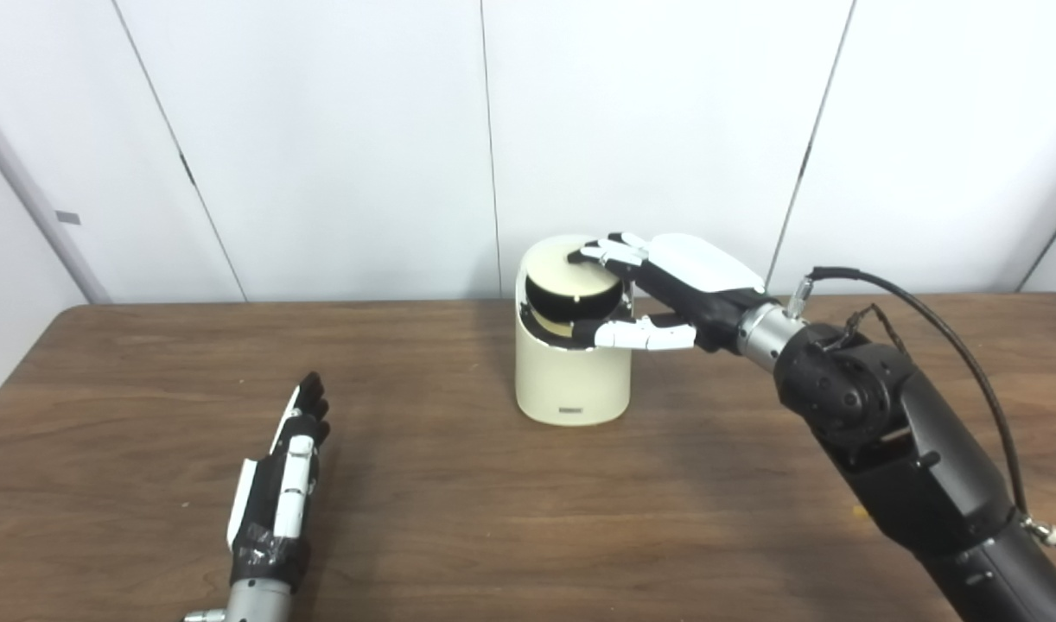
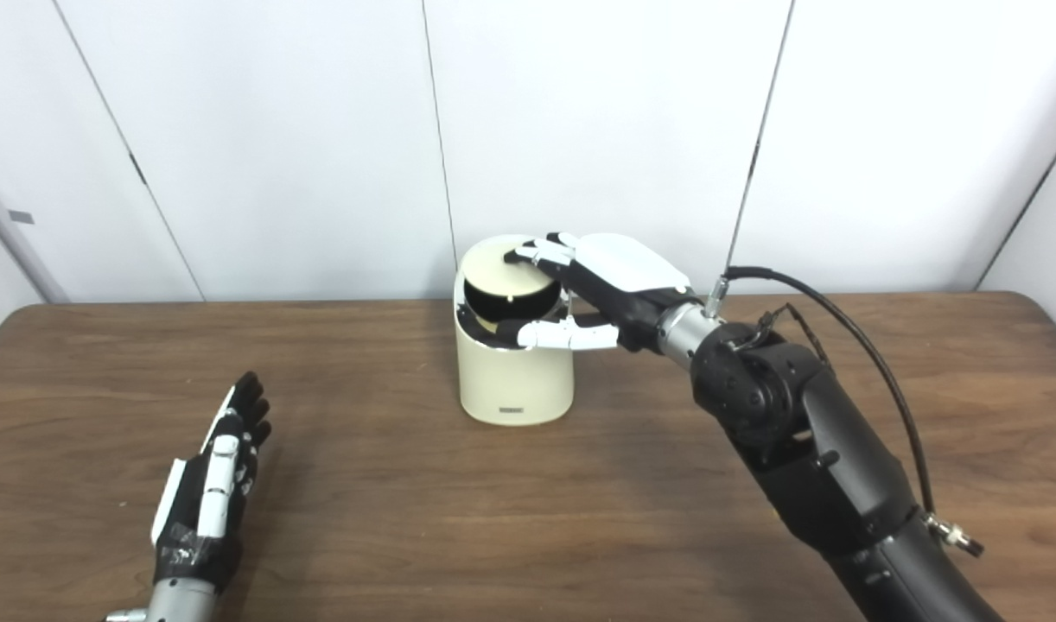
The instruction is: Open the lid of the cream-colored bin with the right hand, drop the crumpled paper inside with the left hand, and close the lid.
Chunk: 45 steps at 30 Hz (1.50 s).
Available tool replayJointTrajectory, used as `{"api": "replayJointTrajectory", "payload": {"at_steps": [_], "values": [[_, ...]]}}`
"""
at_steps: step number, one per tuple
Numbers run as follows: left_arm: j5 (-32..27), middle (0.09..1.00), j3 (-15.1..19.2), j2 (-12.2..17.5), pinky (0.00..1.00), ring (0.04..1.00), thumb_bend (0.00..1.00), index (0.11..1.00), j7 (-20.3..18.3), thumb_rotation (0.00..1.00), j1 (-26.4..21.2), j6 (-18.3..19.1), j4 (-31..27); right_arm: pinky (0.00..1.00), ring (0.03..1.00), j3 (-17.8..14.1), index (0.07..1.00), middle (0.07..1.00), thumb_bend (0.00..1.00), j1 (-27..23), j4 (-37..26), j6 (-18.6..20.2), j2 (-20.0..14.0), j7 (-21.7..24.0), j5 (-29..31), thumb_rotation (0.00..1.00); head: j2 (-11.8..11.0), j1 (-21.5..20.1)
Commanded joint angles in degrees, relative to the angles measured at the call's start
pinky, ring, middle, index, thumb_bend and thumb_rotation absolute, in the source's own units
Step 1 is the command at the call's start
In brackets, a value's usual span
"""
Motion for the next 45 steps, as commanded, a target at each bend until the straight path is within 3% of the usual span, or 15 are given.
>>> {"api": "replayJointTrajectory", "payload": {"at_steps": [1,45], "values": [[-0.1,1.0,-1.1,-1.6,1.0,1.0,0.47,1.0,0.1,0.93,1.9,-0.4,2.1,0.96,1.0,-0.6,0.884,0.958,0.59,-1.7,-1.8,-1.4,-0.9,-0.2,-0.6,1.0,0.2,0.0],[-0.6,1.0,-0.4,-1.9,1.0,1.0,0.5,0.988,0.4,0.9,1.6,0.3,1.5,0.94,1.0,0.4,0.873,0.972,0.61,4.5,-5.2,-4.1,-1.6,1.0,-4.1,1.0,1.6,0.4]]}}
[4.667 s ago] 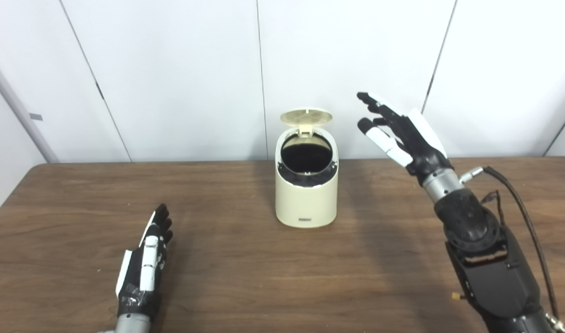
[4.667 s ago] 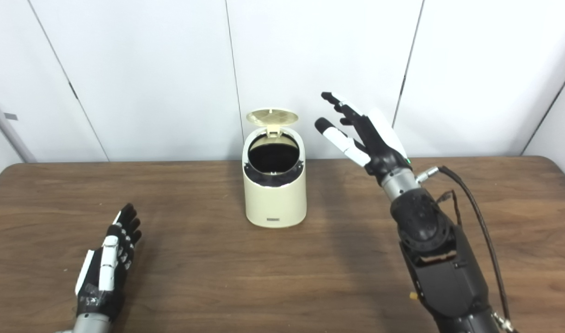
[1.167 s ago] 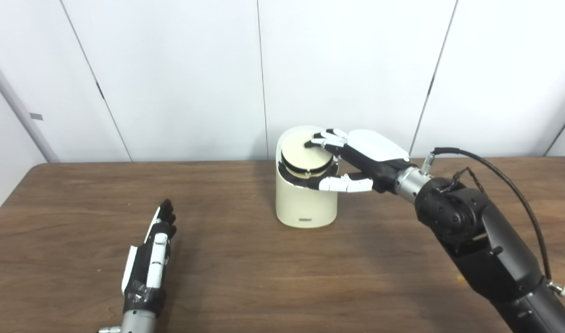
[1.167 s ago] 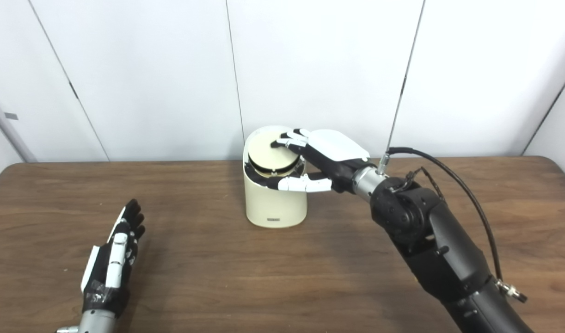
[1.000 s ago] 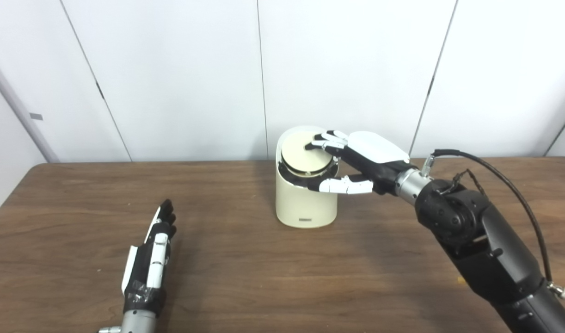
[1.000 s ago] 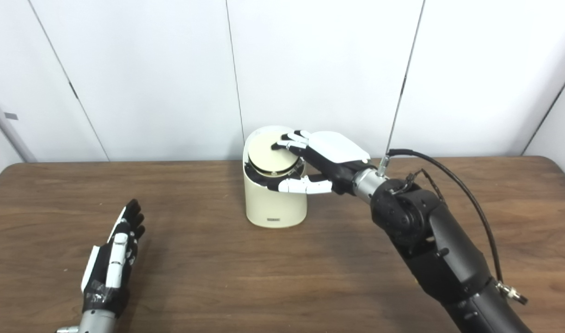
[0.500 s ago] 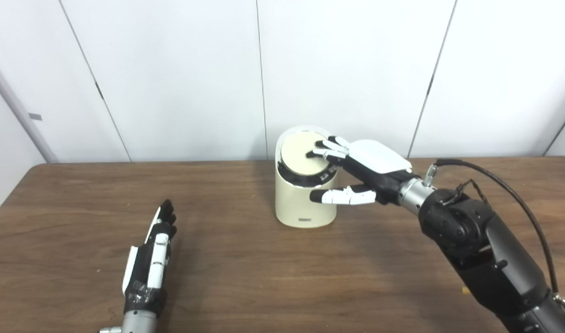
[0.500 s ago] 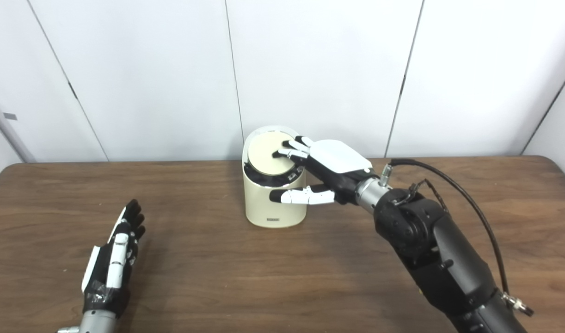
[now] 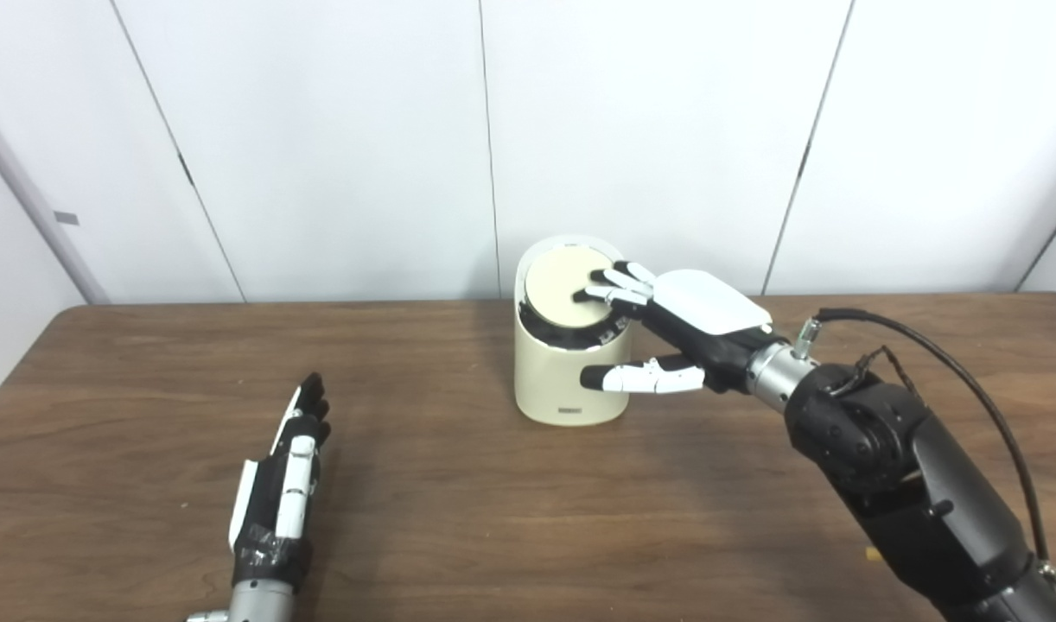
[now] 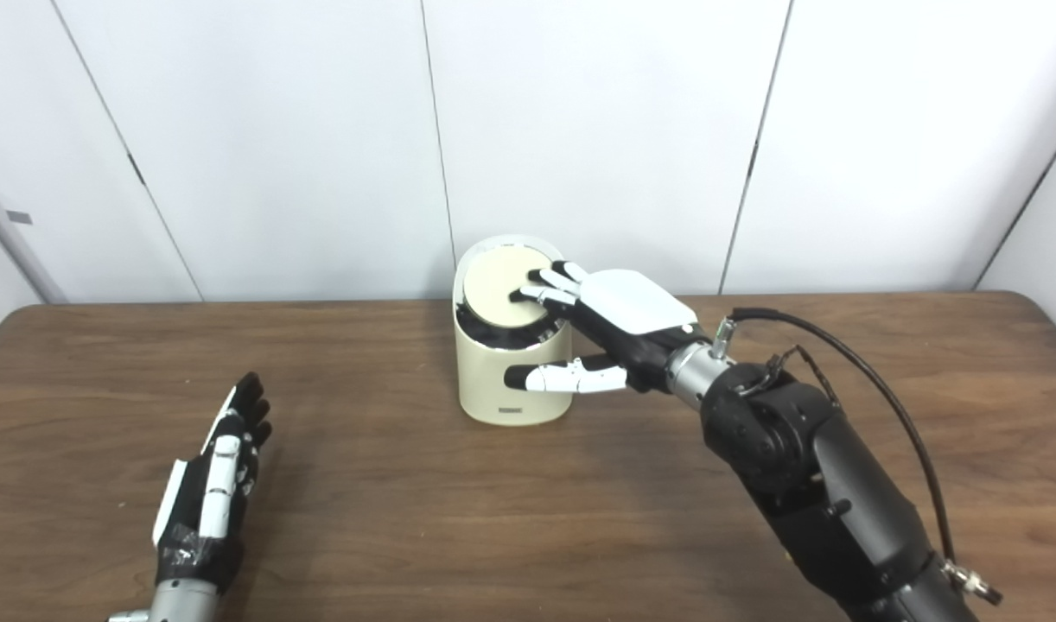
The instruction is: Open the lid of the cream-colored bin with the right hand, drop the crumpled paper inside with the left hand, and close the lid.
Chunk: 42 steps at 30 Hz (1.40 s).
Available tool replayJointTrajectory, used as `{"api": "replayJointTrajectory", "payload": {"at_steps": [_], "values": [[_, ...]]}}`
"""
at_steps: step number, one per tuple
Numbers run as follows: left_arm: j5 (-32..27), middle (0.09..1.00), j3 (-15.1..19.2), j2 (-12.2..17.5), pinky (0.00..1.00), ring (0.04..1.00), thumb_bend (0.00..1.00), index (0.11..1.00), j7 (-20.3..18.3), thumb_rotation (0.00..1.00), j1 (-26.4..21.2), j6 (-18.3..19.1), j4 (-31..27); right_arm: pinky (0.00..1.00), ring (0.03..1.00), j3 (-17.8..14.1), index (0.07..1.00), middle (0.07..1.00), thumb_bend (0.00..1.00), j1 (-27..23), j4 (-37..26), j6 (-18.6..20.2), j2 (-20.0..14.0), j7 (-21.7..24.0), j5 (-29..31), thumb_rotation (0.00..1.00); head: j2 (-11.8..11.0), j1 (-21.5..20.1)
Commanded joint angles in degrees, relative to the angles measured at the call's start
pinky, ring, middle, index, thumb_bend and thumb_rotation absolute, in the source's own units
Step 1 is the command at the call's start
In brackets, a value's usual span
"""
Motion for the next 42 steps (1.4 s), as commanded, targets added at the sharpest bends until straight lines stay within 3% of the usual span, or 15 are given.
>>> {"api": "replayJointTrajectory", "payload": {"at_steps": [1,18,31,39,42], "values": [[-0.9,1.0,-0.6,-1.3,1.0,1.0,0.5,0.989,0.0,0.9,1.5,0.0,1.9,0.95,1.0,0.3,0.873,0.969,0.61,-0.7,-1.5,-1.4,-0.9,0.9,-0.5,1.0,0.1,-0.1],[-0.9,0.994,-0.4,-1.0,1.0,0.997,0.49,0.986,0.0,0.91,1.4,-0.6,2.1,0.98,1.0,0.6,0.866,0.968,0.6,0.4,-0.3,-1.3,-0.3,0.8,-1.2,1.0,0.3,0.0],[-0.4,0.997,-0.1,-1.1,1.0,1.0,0.48,0.984,0.5,0.92,1.5,-0.7,1.6,0.96,1.0,1.9,0.898,0.978,0.65,-1.2,2.4,5.3,0.0,6.9,-1.4,1.0,0.6,0.2],[0.1,0.988,-0.2,-1.2,1.0,0.992,0.49,0.978,0.9,0.92,1.6,-1.2,1.5,0.94,1.0,3.3,0.896,0.955,0.66,-1.8,4.2,6.0,-0.5,8.7,-1.9,1.0,0.8,0.2],[-0.2,0.991,-0.2,-1.2,1.0,0.995,0.49,0.983,0.7,0.93,1.6,-1.3,1.5,0.99,1.0,3.3,0.901,0.956,0.66,-1.6,3.8,6.8,-0.5,9.1,-1.8,1.0,0.9,0.3]]}}
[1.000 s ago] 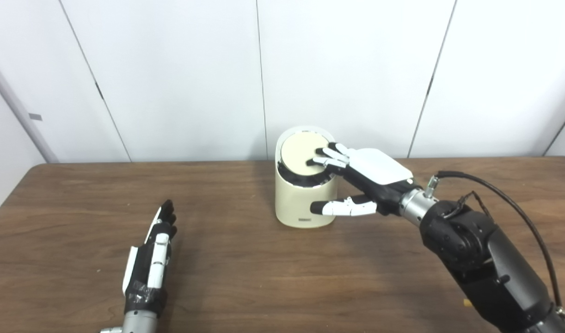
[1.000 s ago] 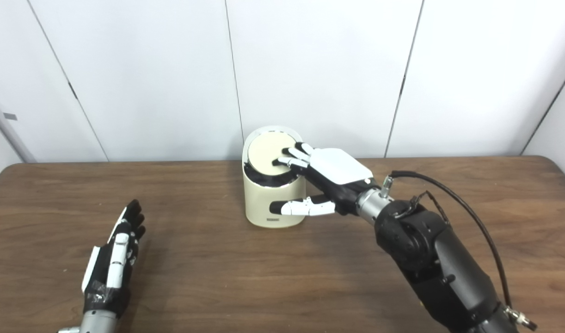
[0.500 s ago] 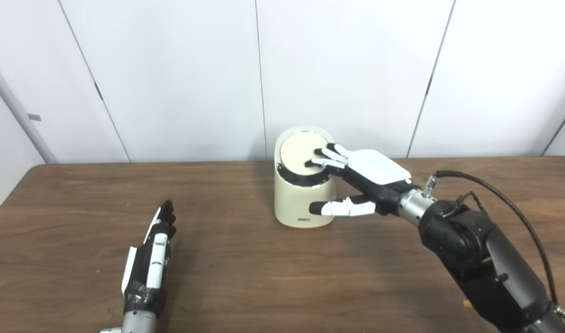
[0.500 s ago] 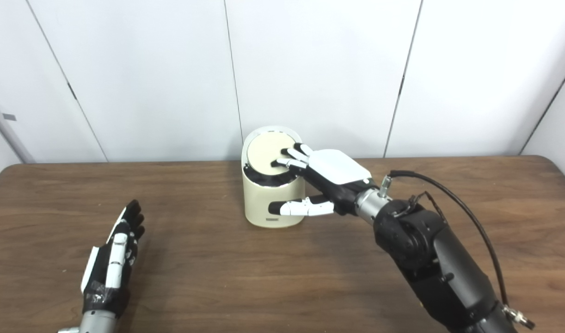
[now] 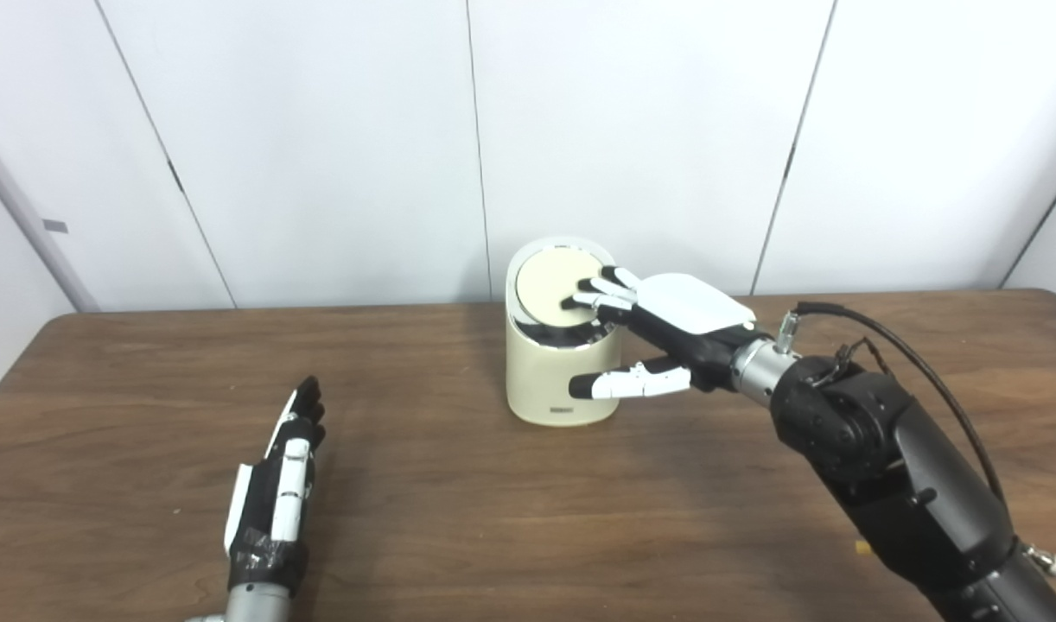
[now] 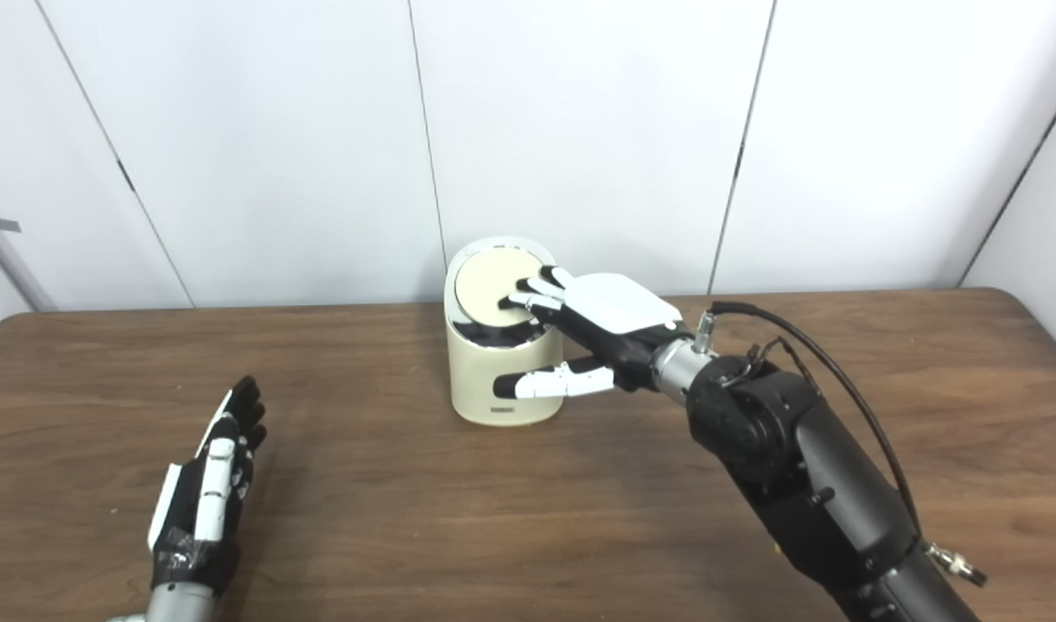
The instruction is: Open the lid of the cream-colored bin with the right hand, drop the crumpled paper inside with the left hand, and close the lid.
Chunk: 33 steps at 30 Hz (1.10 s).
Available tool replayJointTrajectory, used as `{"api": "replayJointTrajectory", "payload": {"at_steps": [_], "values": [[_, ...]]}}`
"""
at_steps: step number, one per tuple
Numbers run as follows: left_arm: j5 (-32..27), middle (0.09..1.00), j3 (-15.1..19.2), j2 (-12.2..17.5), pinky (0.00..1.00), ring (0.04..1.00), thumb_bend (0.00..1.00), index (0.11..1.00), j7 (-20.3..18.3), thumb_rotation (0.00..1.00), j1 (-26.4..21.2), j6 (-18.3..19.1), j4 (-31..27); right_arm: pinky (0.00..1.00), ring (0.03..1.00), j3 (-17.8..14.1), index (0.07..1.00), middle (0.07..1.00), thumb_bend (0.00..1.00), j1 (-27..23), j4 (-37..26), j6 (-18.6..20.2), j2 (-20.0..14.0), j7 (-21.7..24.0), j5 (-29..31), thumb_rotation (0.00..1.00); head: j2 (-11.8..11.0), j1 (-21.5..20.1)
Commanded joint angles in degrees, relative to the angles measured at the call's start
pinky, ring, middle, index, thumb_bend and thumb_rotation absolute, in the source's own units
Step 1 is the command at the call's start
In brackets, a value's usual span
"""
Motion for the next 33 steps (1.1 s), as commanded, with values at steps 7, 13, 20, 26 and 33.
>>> {"api": "replayJointTrajectory", "payload": {"at_steps": [7,13,20,26,33], "values": [[-0.2,0.991,-0.5,-1.2,1.0,0.993,0.47,0.984,0.4,0.95,1.3,-0.9,1.4,0.99,1.0,1.5,0.897,0.956,0.64,0.7,2.3,3.9,-1.2,5.0,-1.3,1.0,0.0,0.0],[-0.4,0.994,-0.6,-1.3,1.0,0.997,0.47,0.986,0.2,0.95,1.4,-1.6,1.8,1.0,1.0,0.5,0.908,0.981,0.65,1.0,0.5,4.1,-1.0,4.3,-0.7,1.0,0.0,0.1],[-0.6,0.994,-0.5,-1.4,1.0,0.997,0.47,0.985,0.1,0.93,1.5,-1.6,2.0,0.94,1.0,-1.8,0.909,0.988,0.63,1.4,-1.9,1.7,-0.8,-0.1,0.7,1.0,0.2,0.1],[-0.8,1.0,-0.5,-1.5,1.0,1.0,0.49,0.987,-0.1,0.91,1.5,-1.0,2.1,0.96,1.0,-3.6,0.943,1.0,0.62,1.5,-4.7,2.0,-0.6,-1.2,1.0,1.0,0.1,0.1],[-0.7,0.998,-0.4,-1.4,1.0,1.0,0.49,0.993,0.1,0.91,1.4,-1.4,2.3,0.96,1.0,-6.1,0.941,0.994,0.61,2.5,-6.5,2.1,-0.2,-2.8,1.5,1.0,0.1,0.0]]}}
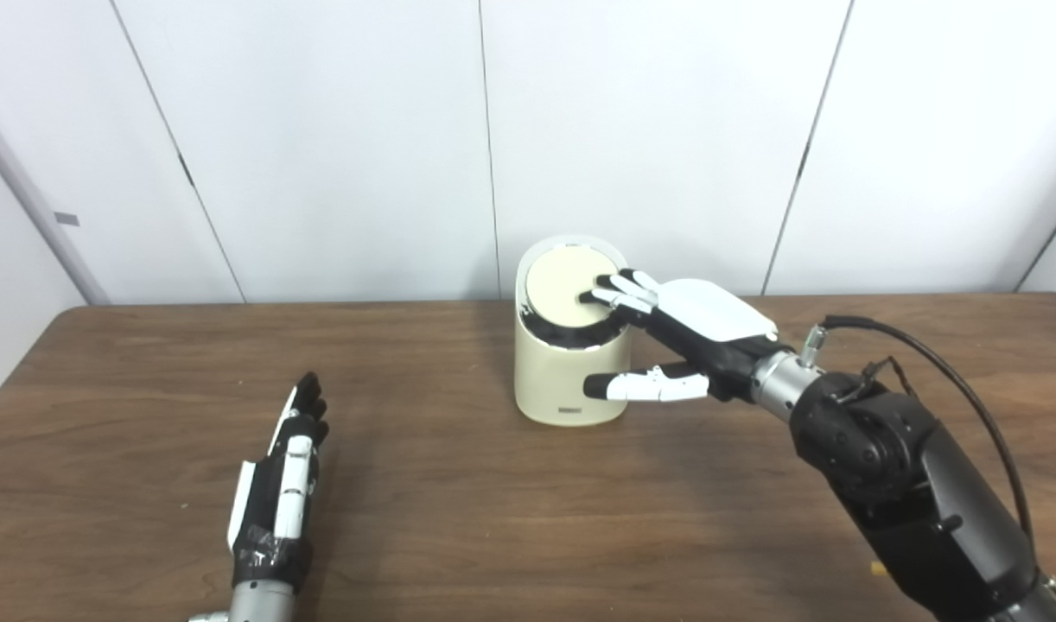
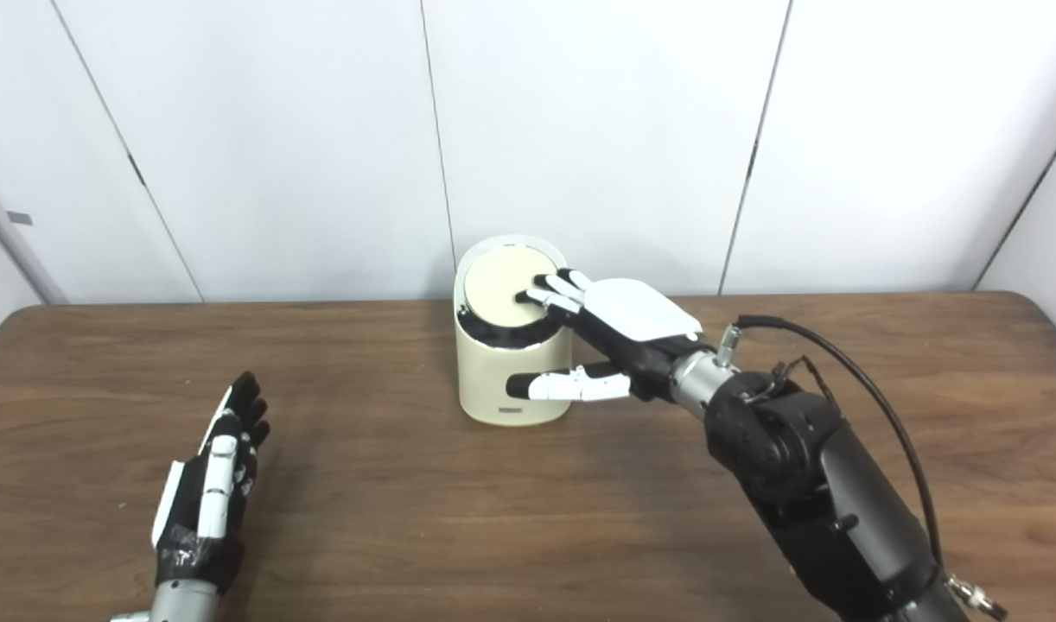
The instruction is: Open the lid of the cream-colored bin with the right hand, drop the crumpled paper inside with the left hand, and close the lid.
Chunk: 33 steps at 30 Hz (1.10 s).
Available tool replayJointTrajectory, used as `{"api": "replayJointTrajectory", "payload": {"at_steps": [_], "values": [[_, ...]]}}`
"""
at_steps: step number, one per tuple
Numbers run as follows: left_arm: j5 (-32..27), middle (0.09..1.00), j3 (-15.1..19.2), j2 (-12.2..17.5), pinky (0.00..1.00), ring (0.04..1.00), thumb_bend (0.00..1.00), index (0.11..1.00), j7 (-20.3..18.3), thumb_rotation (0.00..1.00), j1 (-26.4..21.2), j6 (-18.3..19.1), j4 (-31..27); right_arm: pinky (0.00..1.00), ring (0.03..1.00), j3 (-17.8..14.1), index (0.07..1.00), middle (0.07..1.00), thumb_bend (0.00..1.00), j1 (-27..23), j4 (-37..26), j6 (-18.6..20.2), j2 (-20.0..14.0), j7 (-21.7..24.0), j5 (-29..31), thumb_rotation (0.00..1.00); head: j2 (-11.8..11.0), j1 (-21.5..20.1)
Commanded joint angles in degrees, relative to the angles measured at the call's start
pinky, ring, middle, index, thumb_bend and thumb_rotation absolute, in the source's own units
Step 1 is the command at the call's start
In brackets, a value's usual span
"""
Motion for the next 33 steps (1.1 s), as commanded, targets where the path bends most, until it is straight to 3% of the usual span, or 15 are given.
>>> {"api": "replayJointTrajectory", "payload": {"at_steps": [1,13,19,22,28,33], "values": [[-0.1,0.997,-0.4,-0.9,1.0,1.0,0.49,0.99,0.3,0.91,1.6,-1.2,2.3,0.96,1.0,-2.2,0.94,0.992,0.61,-1.0,-2.2,0.4,-0.1,-1.8,0.4,1.0,0.0,-0.1],[-0.8,0.997,-0.1,-0.2,1.0,0.998,0.49,0.989,-0.3,0.91,1.5,-1.2,2.7,0.87,0.994,-10.0,0.924,0.98,0.55,5.4,-5.1,-0.8,3.2,-9.6,5.3,1.0,-0.1,-0.4],[-0.9,0.992,0.1,-0.1,1.0,0.993,0.47,0.985,-0.4,0.91,1.3,-2.2,3.6,0.91,0.981,-13.7,0.935,0.978,0.5,9.1,-4.7,-3.2,3.9,-14.3,9.1,1.0,-1.0,-0.6],[-0.2,0.987,0.2,0.1,1.0,0.988,0.47,0.981,-0.1,0.91,1.4,-2.3,3.9,0.88,0.961,-15.3,0.93,0.973,0.52,10.8,-4.8,-1.6,4.0,-15.2,10.7,1.0,-1.4,-1.3],[-1.9,0.997,0.5,0.1,1.0,0.998,0.46,0.998,-0.5,0.91,1.0,-1.1,3.7,0.9,0.946,-19.2,0.927,0.96,0.56,13.9,-2.4,-2.9,5.2,-18.5,16.7,1.0,-1.2,-1.4],[-2.2,0.998,0.5,0.1,1.0,1.0,0.47,0.998,-0.5,0.9,0.8,-0.7,3.5,0.94,0.95,-23.3,0.951,0.963,0.58,15.8,1.1,-4.3,7.3,-19.6,26.3,1.0,-1.0,-1.4]]}}
